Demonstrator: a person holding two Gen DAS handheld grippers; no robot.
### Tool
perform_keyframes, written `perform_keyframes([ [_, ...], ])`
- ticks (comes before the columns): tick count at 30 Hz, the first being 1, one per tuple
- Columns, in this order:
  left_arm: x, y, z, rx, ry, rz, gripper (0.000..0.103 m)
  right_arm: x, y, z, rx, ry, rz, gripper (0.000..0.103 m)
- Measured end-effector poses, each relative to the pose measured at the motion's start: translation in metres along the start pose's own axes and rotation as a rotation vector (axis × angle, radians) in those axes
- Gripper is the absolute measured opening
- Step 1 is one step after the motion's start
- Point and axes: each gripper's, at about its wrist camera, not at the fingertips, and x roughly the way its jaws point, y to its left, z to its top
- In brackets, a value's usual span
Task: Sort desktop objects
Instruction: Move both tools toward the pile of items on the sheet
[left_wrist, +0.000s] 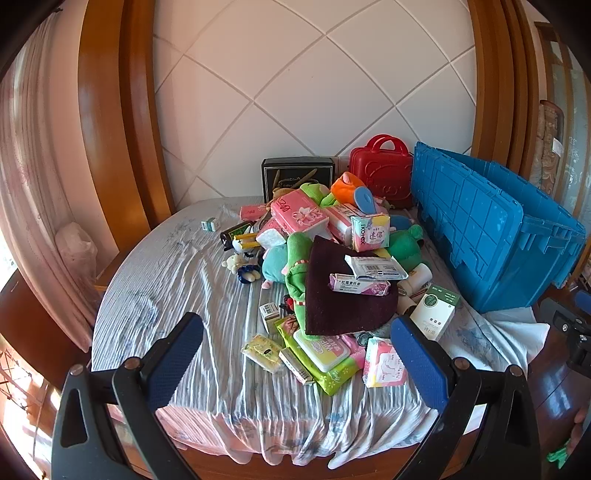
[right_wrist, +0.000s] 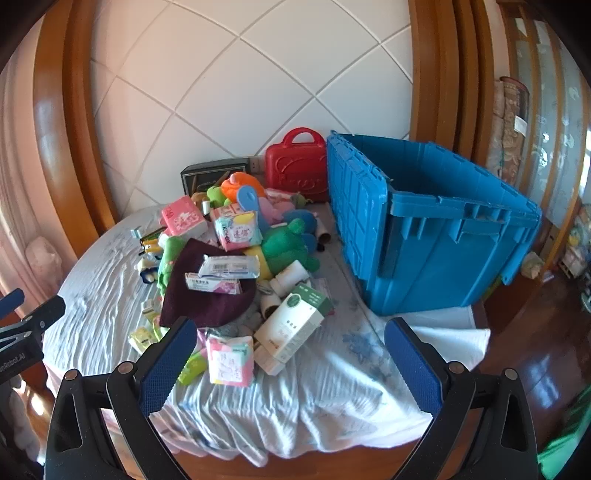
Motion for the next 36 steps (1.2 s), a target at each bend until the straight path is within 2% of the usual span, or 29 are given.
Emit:
perform_keyframes([
  [4, 0.01, 0.008, -0.004, -0.037, 0.034, -0.022, 0.103, 0.01, 0.0, -0.002, -0.008, 0.018, 0.017, 0.103],
  [10, 0.035, 0.012, -0.02, -0.062, 0.089, 0.036, 0.103, 0.035, -0.004, -0.01, -0.023, 0.07, 0.049, 0.103],
  [15, 0.07, 0.011, -0.042, -0.077, 0.183, 0.072, 0.103, 0.078, -0.007, -0.025, -0.042, 0.162, 0.107, 0.103],
  [20, 0.109, 0.013, -0.073, -0.064, 0.283, 0.077, 0.102, 0.127, 0.0, -0.046, -0.06, 0.27, 0.112, 0.103],
  [21, 0.119, 0.013, -0.078, -0.065, 0.308, 0.07, 0.101, 0.136, 0.002, -0.051, -0.062, 0.289, 0.116, 0.103],
  [26, 0.168, 0.014, -0.098, -0.045, 0.387, 0.019, 0.072, 0.165, 0.014, -0.072, -0.051, 0.344, 0.138, 0.103],
  [28, 0.185, 0.015, -0.103, -0.053, 0.407, 0.004, 0.071, 0.174, 0.02, -0.077, -0.042, 0.359, 0.146, 0.1],
  [30, 0.199, 0.014, -0.107, -0.054, 0.418, -0.003, 0.071, 0.188, 0.027, -0.082, -0.036, 0.382, 0.146, 0.087],
  [32, 0.213, 0.013, -0.111, -0.046, 0.423, -0.008, 0.071, 0.201, 0.034, -0.088, -0.021, 0.412, 0.15, 0.082],
  [36, 0.234, 0.017, -0.121, -0.056, 0.445, -0.01, 0.071, 0.219, 0.048, -0.097, 0.0, 0.442, 0.153, 0.082],
])
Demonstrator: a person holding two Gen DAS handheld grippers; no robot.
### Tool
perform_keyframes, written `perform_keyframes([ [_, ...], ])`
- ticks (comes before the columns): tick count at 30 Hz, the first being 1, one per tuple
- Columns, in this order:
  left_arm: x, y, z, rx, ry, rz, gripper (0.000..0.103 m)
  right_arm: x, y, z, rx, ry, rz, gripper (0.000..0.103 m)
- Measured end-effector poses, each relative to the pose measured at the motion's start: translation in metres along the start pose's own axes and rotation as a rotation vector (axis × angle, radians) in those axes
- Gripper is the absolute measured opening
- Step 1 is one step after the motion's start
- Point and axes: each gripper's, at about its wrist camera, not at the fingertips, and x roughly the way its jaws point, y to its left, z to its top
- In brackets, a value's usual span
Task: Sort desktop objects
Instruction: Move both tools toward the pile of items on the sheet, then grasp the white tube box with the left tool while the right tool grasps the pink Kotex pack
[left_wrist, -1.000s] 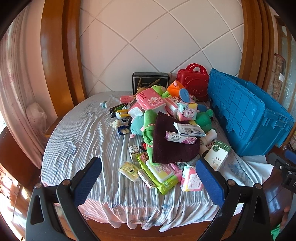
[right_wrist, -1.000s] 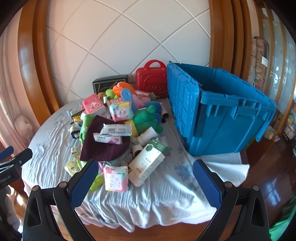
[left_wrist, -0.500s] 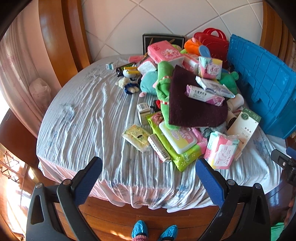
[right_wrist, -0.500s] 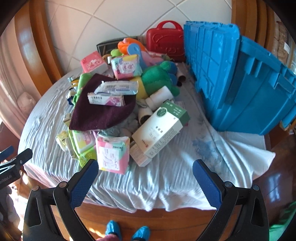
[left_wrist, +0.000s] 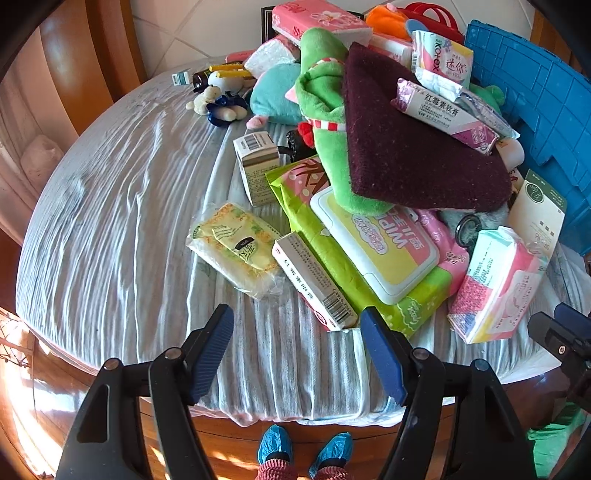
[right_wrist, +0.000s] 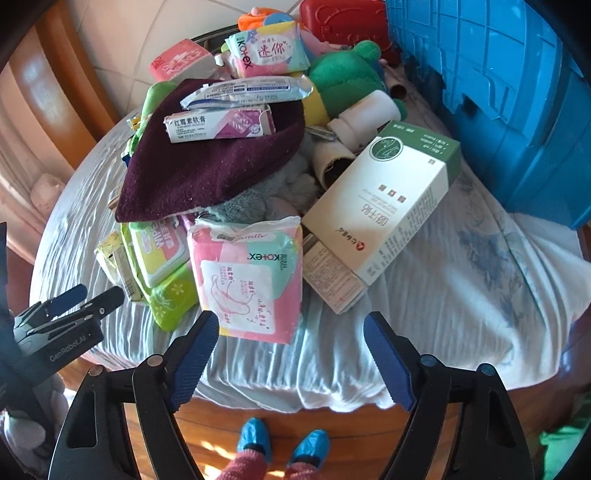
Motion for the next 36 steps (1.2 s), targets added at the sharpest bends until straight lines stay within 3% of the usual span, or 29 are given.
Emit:
perform_keyframes([
  [3, 0.013, 0.008, 0.001, -0.02, -0.005, 0.004, 0.071, 0.014, 0.008, 0.0, 0.0, 0.02, 0.003, 0.082],
  [7, 0.024, 0.015, 0.01, -0.082, -0.011, -0.073, 0.071, 0.026, 0.016, 0.0, -0.008, 0.03, -0.006, 0.082],
  [10, 0.031, 0.011, 0.009, -0.054, -0.005, -0.065, 0.071, 0.033, 0.019, 0.0, -0.009, 0.041, -0.012, 0.082],
  [12, 0.032, 0.011, 0.005, -0.008, 0.007, -0.033, 0.057, 0.038, 0.021, 0.0, -0.011, 0.054, -0.012, 0.082],
  [13, 0.032, 0.012, 0.001, 0.017, 0.014, -0.004, 0.043, 0.041, 0.021, 0.0, -0.011, 0.059, -0.008, 0.082],
  [14, 0.031, 0.014, -0.001, 0.032, 0.021, 0.008, 0.036, 0.043, 0.021, -0.001, -0.012, 0.063, -0.008, 0.082],
  [17, 0.027, 0.023, -0.008, 0.028, 0.038, -0.022, 0.022, 0.047, 0.021, -0.002, -0.004, 0.069, 0.002, 0.072],
  [28, 0.023, 0.011, -0.012, 0.079, 0.016, 0.004, 0.017, 0.057, 0.023, 0.002, 0.023, 0.059, -0.022, 0.078],
  [30, 0.021, 0.009, -0.014, 0.082, 0.016, 0.003, 0.017, 0.058, 0.023, 0.003, 0.017, 0.051, -0.031, 0.07],
  [36, -0.016, 0.007, -0.014, 0.079, -0.067, 0.003, 0.017, 0.048, 0.019, 0.0, 0.017, 0.036, -0.019, 0.067],
])
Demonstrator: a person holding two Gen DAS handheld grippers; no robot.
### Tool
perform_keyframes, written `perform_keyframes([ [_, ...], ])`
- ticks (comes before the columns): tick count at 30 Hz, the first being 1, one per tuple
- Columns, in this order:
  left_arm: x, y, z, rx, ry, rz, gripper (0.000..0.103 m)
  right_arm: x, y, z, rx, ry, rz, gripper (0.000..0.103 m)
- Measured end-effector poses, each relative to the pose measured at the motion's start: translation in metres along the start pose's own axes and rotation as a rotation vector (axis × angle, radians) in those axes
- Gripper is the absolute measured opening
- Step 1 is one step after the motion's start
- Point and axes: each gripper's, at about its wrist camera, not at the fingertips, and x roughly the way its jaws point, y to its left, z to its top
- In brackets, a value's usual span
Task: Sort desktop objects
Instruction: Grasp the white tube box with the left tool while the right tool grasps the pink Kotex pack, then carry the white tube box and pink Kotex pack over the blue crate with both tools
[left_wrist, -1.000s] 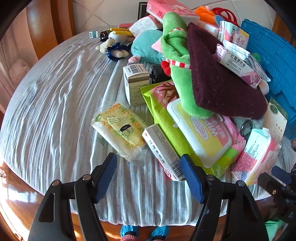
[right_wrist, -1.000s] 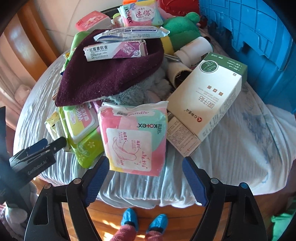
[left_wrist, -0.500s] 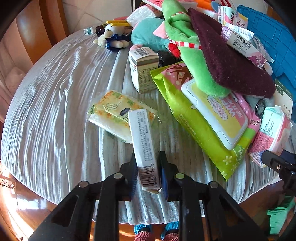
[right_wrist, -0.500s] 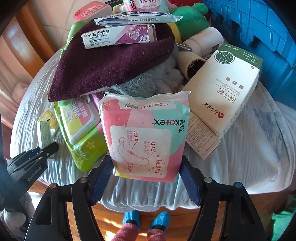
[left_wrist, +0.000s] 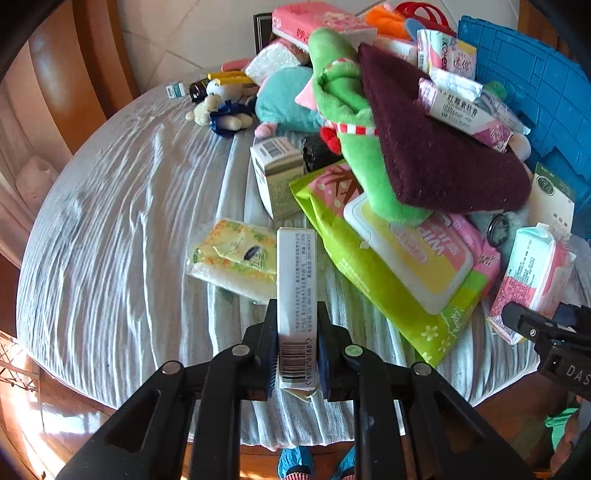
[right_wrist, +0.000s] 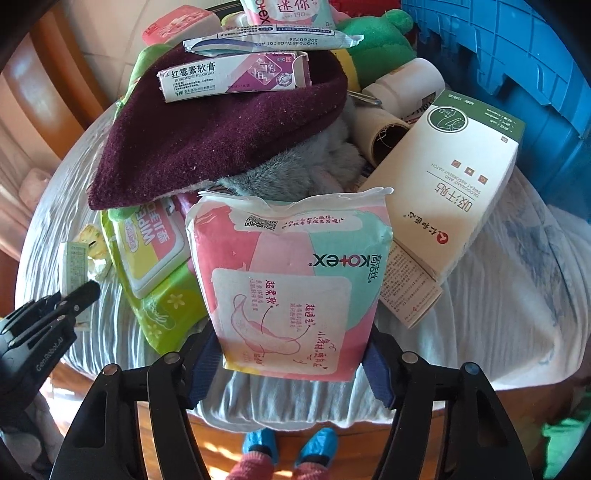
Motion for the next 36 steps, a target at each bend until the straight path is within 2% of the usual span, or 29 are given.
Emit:
perform_keyframes([
  [5, -0.035, -0.003, 0.018, 0.022, -0.071, -0.018, 0.017, -0.023, 0.001, 0.003, -0.001, -0.048, 0.017, 0.067],
  [10, -0.048, -0.014, 0.039, 0.057, -0.103, -0.058, 0.017, -0.051, 0.004, 0.024, -0.009, -0.112, 0.016, 0.067],
  [15, -0.069, -0.022, 0.063, 0.101, -0.156, -0.097, 0.017, -0.083, 0.031, 0.038, -0.019, -0.189, 0.004, 0.067],
  [21, -0.108, -0.041, 0.104, 0.166, -0.26, -0.16, 0.017, -0.149, 0.03, 0.061, -0.014, -0.299, -0.008, 0.067],
  [25, -0.131, -0.076, 0.139, 0.218, -0.32, -0.22, 0.017, -0.19, 0.019, 0.079, 0.008, -0.375, -0.046, 0.067],
  [28, -0.148, -0.115, 0.17, 0.252, -0.35, -0.272, 0.017, -0.222, -0.007, 0.098, 0.042, -0.425, -0.058, 0.067],
  [32, -0.168, -0.177, 0.208, 0.302, -0.416, -0.306, 0.017, -0.265, -0.05, 0.129, 0.044, -0.508, -0.144, 0.067],
  [36, -0.18, -0.249, 0.25, 0.318, -0.441, -0.341, 0.017, -0.297, -0.114, 0.163, 0.034, -0.545, -0.214, 0.067],
])
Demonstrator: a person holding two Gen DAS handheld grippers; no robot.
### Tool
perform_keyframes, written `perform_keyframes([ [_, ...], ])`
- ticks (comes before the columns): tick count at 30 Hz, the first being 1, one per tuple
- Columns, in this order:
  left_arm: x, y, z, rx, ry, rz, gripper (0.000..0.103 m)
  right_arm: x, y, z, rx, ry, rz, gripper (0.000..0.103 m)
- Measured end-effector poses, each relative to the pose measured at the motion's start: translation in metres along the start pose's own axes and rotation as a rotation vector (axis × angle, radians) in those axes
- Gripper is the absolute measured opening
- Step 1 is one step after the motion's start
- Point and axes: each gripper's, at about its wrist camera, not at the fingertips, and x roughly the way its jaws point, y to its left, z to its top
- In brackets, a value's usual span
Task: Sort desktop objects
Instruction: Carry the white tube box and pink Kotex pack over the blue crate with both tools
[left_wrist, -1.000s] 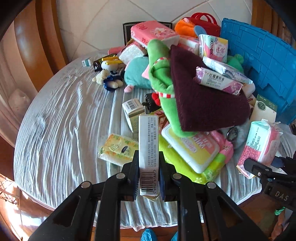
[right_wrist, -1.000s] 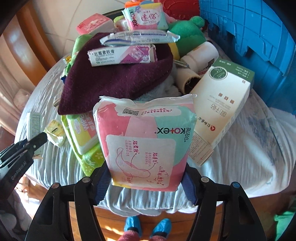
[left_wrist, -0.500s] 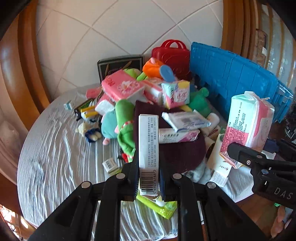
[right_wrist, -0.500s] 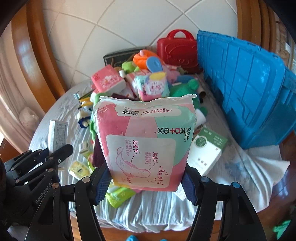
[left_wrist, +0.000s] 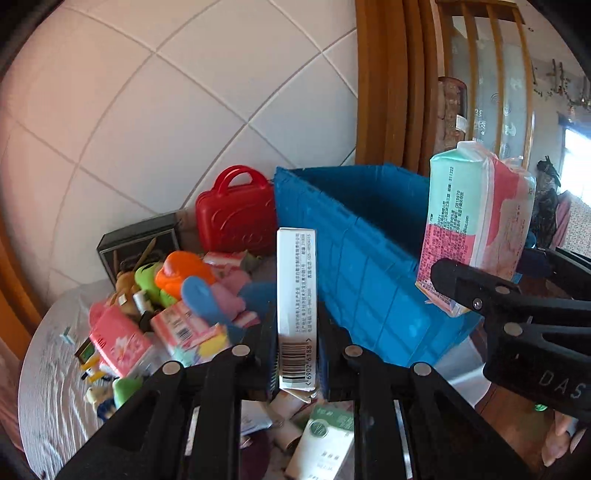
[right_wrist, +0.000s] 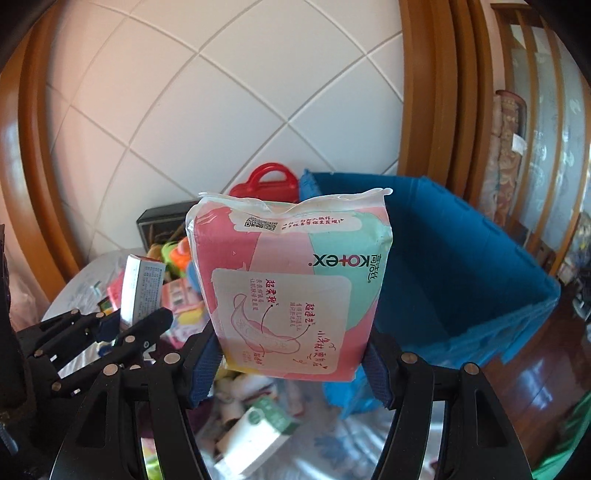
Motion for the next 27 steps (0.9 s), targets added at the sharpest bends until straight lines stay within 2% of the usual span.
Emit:
perform_keyframes([
  [3, 0.031, -0.042, 0.045, 0.007, -0.012, -0.005, 0.017, 0.016, -0.058, 0.036, -0.035, -0.002, -0.047, 0.067],
  [5, 0.059, -0.068, 0.077, -0.001, 0.013, -0.036, 0.017, 0.033, -0.099, 0.06, -0.052, 0.019, -0.071, 0.067],
  [8, 0.099, -0.105, 0.119, -0.007, 0.048, -0.039, 0.017, 0.068, -0.156, 0.095, -0.084, 0.074, -0.086, 0.067],
  [13, 0.17, -0.152, 0.156, 0.021, 0.157, -0.022, 0.017, 0.132, -0.22, 0.125, -0.129, 0.172, -0.114, 0.067],
  [17, 0.219, -0.175, 0.159, 0.04, 0.263, 0.007, 0.017, 0.176, -0.249, 0.123, -0.147, 0.27, -0.105, 0.067],
  [22, 0.276, -0.19, 0.14, 0.06, 0.422, 0.028, 0.017, 0.222, -0.271, 0.105, -0.172, 0.413, -0.093, 0.067],
  [27, 0.301, -0.194, 0.122, 0.039, 0.52, 0.054, 0.017, 0.247, -0.284, 0.087, -0.222, 0.494, -0.095, 0.067],
])
